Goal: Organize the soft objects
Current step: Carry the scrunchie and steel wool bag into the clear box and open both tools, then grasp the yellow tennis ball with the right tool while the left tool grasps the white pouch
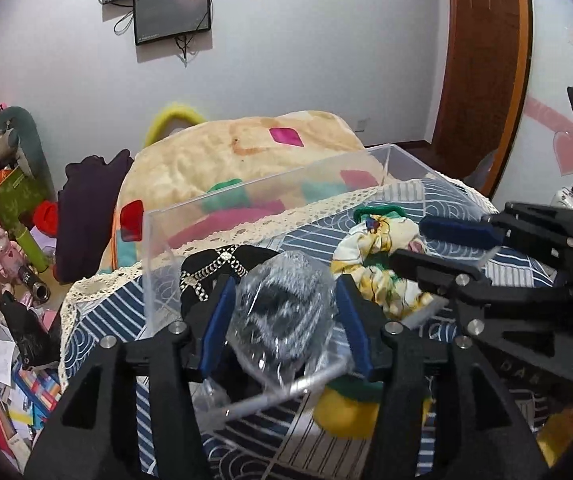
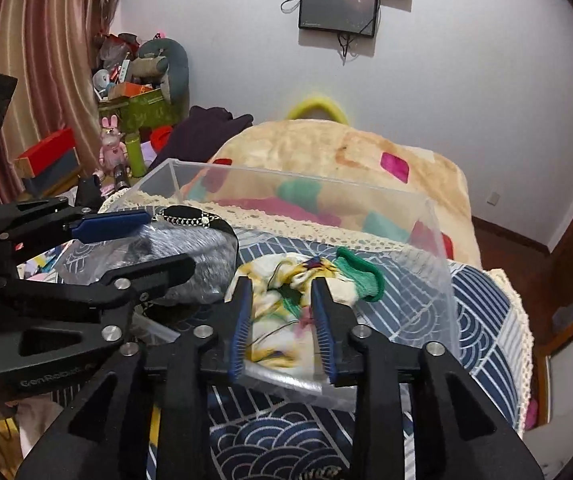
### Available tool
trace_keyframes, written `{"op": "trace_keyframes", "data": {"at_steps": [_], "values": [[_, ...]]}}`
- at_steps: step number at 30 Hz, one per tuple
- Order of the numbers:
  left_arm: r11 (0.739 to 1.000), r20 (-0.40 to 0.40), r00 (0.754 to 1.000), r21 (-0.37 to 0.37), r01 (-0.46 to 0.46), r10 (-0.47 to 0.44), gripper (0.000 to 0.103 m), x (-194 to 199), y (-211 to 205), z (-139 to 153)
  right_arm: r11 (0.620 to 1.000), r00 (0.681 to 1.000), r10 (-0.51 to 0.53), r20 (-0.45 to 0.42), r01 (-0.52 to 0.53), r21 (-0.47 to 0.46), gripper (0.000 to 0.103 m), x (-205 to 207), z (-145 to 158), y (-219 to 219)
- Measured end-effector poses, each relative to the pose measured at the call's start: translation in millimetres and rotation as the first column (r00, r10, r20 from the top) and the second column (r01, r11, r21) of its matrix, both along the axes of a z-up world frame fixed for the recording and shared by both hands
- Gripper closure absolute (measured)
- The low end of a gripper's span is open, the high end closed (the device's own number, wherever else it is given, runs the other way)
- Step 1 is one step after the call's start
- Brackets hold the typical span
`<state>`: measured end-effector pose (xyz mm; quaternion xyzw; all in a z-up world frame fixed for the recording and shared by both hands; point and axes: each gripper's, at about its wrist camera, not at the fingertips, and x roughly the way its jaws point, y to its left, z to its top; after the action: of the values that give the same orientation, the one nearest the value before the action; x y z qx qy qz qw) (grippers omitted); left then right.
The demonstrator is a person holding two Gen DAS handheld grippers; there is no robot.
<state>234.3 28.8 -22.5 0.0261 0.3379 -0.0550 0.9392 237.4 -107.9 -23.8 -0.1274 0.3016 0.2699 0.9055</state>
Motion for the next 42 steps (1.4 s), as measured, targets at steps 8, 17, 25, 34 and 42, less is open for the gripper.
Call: {"op": "trace_keyframes", "data": {"at_steps": [8, 17, 25, 34, 42], "values": [[1.0, 0.033, 0.999, -0.011, -0.01, 0.01, 0.032, -28, 7, 17, 0.999, 0.999, -0.009, 0.044, 0.007, 0.048, 0.063, -13, 19, -19], [0.999, 0.089, 0.995, -0.027, -0.035, 0.037, 0.014, -63, 13, 33, 0.995, 0.994, -0.029, 0.107, 0.018, 0.1, 0.053, -39, 38, -45], [0.997, 0.057, 0.997, -0.065, -0.046, 0.05, 0.009, -97, 15, 11, 0.997, 0.993, -0.039, 0.113, 0.03, 0.075, 0.051, -62, 22, -64], [0.999, 0.001, 1.0, -0.036, 0.005, -0.005, 0.009, -127, -2, -18, 0.998, 0.999, 0.013, 0.035, -0.015, 0.066, 0.051, -81, -10, -54], [0.998, -0.066, 0.998, -0.067, 0.018, -0.023, 0.009, -147, -1, -47, 0.994, 0.997, 0.08, -0.016, -0.078, 0.082, 0.051, -93, -26, -36]]}}
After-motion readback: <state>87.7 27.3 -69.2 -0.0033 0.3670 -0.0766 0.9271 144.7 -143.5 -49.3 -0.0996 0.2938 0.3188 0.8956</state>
